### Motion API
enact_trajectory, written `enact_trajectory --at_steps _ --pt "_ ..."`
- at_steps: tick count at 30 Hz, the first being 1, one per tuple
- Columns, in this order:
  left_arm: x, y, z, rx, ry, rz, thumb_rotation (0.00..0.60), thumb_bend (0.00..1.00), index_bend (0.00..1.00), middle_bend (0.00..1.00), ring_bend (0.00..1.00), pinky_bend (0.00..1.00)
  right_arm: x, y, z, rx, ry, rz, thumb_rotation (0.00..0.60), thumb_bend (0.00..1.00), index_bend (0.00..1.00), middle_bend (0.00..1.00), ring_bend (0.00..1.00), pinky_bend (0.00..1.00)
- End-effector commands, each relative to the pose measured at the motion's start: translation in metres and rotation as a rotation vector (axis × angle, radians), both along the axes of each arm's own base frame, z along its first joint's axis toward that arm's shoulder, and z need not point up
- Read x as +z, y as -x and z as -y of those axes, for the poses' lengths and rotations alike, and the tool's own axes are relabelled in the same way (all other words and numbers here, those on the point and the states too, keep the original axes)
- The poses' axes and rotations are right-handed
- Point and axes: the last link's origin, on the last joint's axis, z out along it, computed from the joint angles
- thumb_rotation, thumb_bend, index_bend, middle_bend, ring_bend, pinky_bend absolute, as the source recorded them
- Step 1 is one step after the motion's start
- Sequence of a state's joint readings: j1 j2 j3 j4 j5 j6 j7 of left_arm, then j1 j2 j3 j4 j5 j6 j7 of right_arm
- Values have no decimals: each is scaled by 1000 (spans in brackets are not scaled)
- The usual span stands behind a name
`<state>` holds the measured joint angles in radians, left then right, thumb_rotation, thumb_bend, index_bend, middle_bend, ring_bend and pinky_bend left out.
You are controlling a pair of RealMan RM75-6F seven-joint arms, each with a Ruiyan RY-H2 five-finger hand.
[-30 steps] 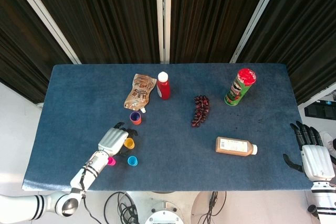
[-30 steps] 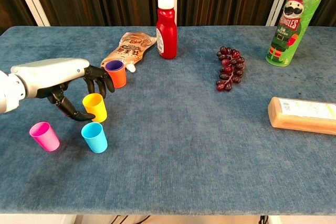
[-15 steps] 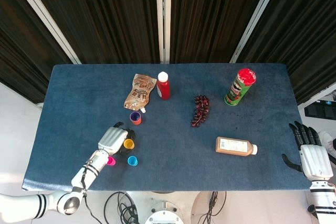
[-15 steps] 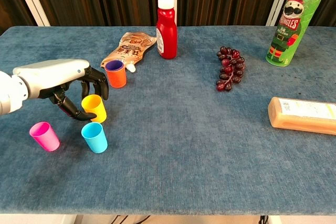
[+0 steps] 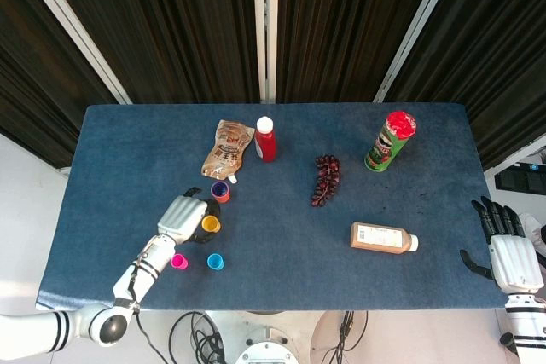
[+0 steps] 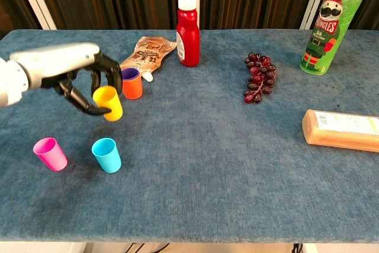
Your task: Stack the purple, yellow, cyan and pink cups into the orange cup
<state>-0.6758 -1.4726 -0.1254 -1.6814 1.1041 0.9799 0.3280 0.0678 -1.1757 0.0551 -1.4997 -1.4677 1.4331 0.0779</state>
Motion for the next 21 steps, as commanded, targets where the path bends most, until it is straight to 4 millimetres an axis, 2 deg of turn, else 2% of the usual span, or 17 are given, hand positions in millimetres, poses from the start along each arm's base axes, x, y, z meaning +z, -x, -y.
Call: enact_trajectory --at_steps 1,7,13,21 --pt "16 -13 -14 5 -18 16 600 261 456 459 518 164 1 0 -1 0 2 1 600 217 0 0 0 0" --pt "34 -32 -44 45 -33 45 600 261 456 456 524 163 2 -1 -1 6 4 0 600 218 0 0 0 0" --pt "26 -35 -64 89 -36 63 600 263 456 456 524 163 1 -1 1 12 2 5 600 217 0 0 0 0" --pt "12 -37 -76 118 -10 67 600 264 456 457 523 163 -1 1 3 -1 -3 6 600 217 0 0 0 0"
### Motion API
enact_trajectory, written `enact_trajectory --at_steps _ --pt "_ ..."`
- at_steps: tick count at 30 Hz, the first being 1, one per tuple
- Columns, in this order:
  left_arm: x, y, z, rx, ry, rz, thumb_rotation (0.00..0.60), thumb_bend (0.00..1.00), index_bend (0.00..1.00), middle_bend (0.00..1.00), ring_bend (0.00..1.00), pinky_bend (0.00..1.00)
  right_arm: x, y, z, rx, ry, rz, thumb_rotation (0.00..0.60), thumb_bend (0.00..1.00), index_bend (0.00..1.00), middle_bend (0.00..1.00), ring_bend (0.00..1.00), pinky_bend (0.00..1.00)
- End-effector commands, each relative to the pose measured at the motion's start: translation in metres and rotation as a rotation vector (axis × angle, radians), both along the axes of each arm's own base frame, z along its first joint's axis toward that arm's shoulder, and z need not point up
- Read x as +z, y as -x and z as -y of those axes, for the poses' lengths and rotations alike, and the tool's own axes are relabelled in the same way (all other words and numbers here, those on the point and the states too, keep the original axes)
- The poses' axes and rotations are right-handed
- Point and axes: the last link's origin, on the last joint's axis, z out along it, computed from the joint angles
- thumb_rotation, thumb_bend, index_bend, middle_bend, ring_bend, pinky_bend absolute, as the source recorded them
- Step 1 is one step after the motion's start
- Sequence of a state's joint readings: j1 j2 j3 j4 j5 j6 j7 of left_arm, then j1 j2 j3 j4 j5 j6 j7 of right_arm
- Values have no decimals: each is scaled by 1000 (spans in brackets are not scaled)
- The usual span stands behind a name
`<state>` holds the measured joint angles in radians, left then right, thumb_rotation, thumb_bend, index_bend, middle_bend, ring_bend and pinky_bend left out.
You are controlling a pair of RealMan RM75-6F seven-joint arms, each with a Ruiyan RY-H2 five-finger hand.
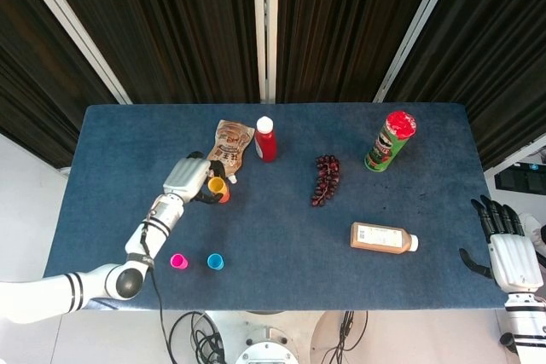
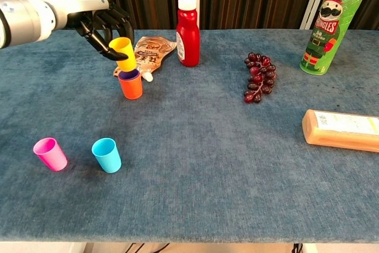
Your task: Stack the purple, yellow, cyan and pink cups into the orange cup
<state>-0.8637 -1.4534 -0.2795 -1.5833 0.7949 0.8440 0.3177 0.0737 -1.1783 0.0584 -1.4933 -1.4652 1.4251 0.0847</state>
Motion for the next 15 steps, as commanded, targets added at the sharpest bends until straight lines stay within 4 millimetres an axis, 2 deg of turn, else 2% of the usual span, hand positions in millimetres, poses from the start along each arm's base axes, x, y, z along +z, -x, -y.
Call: enact_trajectory --at_steps 1,15 --pt "-7 0 -4 8 13 -1 600 264 456 457 523 163 -1 0 1 -1 -2 2 600 217 0 0 0 0" --pt "-22 10 -11 27 24 -21 600 264 455 456 520 186 0 3 2 -6 1 2 600 217 0 0 0 0"
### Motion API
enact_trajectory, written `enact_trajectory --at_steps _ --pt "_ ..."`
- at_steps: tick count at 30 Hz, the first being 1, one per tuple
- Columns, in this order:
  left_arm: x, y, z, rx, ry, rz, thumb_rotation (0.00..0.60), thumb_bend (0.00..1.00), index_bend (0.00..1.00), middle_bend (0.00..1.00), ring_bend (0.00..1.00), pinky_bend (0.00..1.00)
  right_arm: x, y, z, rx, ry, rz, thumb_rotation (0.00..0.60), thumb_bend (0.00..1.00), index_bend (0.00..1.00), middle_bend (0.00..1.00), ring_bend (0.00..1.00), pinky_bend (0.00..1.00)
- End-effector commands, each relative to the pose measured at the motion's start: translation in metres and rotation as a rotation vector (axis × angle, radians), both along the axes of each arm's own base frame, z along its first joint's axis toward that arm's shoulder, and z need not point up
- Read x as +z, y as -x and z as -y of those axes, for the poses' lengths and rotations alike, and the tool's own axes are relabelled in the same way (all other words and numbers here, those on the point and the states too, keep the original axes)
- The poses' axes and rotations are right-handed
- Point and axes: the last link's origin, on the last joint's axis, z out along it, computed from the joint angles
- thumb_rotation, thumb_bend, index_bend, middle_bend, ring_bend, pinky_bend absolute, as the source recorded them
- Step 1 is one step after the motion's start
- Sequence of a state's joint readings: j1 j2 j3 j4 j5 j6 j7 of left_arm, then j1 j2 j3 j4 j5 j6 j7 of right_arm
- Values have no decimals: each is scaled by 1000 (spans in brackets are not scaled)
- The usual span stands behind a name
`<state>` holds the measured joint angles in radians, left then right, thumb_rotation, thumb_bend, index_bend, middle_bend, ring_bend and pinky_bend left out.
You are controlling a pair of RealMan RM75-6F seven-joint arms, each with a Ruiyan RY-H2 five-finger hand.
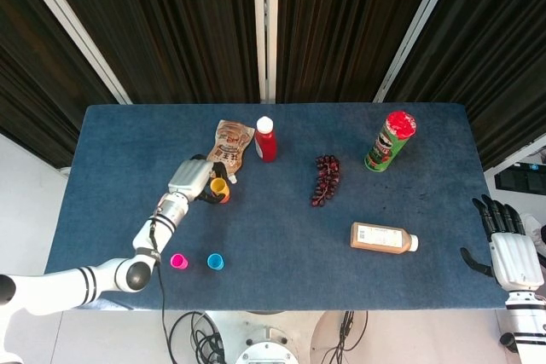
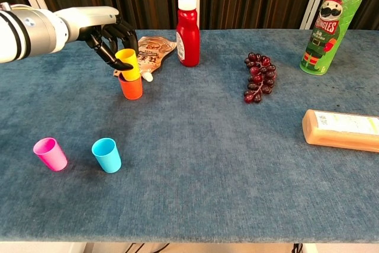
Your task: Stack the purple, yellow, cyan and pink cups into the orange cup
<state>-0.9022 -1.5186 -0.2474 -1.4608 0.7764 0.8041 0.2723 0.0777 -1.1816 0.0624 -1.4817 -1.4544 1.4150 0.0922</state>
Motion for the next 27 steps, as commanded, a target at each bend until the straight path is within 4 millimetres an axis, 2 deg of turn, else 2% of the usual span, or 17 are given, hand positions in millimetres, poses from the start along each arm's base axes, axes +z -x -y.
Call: enact_trajectory --at_steps 1,8,10,13,15,22,27 --pt "-2 1 0 -3 -1 -5 600 264 455 456 520 187 0 -1 0 8 1 2 600 218 0 0 0 0" --pt "-2 2 -1 2 -4 -4 600 263 430 429 497 185 1 0 0 6 5 1 600 217 0 0 0 0" --pt "-2 4 0 3 -4 -10 600 261 385 377 434 174 1 0 0 3 3 1 600 217 0 0 0 0" --pt "-2 5 1 -1 -14 -6 600 243 272 268 279 142 0 0 0 1 1 1 600 218 0 0 0 0" --pt "0 6 2 -4 -22 1 600 236 235 246 229 130 1 -1 0 2 3 1 600 217 0 0 0 0" --pt "17 -1 9 -40 -55 27 600 229 229 244 220 127 5 -5 0 15 12 -3 600 217 0 0 0 0" --pt "39 3 30 -74 -80 -7 600 229 236 249 220 128 7 -8 1 25 15 -5 600 217 0 0 0 0"
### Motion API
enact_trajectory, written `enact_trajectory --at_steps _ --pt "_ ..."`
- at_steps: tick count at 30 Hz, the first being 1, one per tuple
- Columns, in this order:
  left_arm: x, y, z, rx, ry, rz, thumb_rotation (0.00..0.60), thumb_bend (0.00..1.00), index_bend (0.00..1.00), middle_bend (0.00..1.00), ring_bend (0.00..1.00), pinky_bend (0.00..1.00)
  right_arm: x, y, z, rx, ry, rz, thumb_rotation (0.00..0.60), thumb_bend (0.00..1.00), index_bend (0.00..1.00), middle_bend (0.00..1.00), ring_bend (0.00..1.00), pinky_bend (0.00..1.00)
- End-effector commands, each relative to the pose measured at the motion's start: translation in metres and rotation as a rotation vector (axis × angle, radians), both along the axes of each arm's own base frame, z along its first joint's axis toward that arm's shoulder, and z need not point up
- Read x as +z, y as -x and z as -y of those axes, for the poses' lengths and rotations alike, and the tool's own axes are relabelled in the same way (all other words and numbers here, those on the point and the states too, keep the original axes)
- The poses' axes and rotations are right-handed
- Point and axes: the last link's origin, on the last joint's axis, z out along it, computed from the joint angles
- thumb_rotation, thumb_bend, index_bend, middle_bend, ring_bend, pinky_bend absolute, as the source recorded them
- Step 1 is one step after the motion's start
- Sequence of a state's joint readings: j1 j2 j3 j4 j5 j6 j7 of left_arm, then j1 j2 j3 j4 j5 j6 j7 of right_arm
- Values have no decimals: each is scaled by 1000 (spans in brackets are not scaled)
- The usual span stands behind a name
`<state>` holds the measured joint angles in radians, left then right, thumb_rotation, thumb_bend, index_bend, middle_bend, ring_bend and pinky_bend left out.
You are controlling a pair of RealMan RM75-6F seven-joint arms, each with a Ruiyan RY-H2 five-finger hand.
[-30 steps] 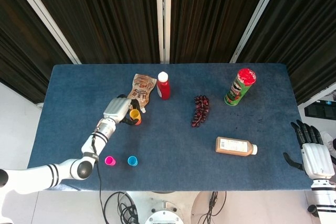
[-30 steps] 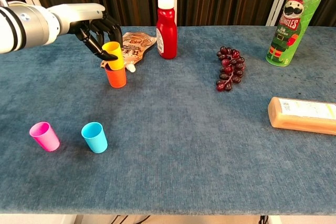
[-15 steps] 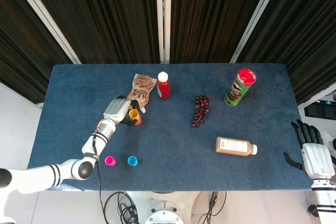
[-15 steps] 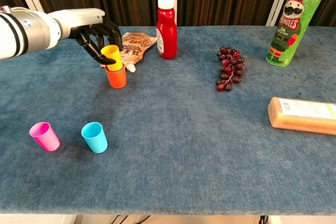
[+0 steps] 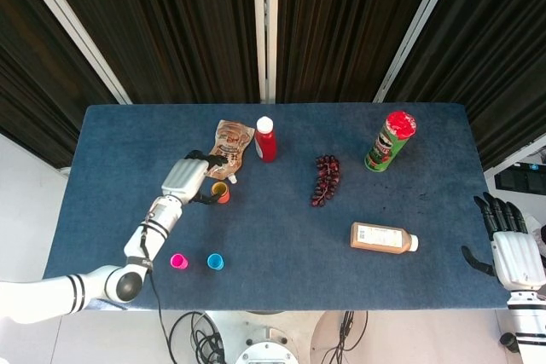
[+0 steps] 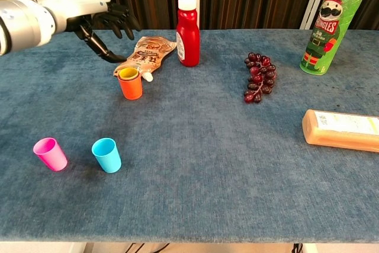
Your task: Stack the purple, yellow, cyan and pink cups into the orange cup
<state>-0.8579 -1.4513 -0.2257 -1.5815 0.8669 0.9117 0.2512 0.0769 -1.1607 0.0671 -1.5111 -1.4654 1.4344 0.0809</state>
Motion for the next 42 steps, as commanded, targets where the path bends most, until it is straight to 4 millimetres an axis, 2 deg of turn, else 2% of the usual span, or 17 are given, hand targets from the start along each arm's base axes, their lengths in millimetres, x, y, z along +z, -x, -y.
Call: enact_trajectory --at_steps 1,5,11,16,21,31,42 --pt "20 7 19 -21 -26 -39 600 229 240 251 220 128 1 -1 1 5 1 0 600 217 0 0 0 0" --pt "35 18 44 3 -33 -49 600 229 245 256 220 130 0 -3 4 10 -2 3 600 217 0 0 0 0" --pt "46 34 76 55 -20 -29 600 229 254 262 220 134 -5 -6 9 21 -16 7 600 217 0 0 0 0" --pt "43 44 102 79 8 -35 600 228 254 263 220 133 -7 -8 14 29 -21 9 600 218 0 0 0 0" --pt "30 38 122 63 53 -9 600 226 254 266 221 131 -10 -9 17 36 -34 13 600 217 0 0 0 0" --pt "-9 14 138 -40 129 -13 600 226 254 277 244 133 -11 -4 12 32 -50 22 600 217 0 0 0 0" --pt "-28 21 143 -17 145 -44 600 227 267 290 298 137 -10 -1 11 27 -53 28 600 216 0 0 0 0"
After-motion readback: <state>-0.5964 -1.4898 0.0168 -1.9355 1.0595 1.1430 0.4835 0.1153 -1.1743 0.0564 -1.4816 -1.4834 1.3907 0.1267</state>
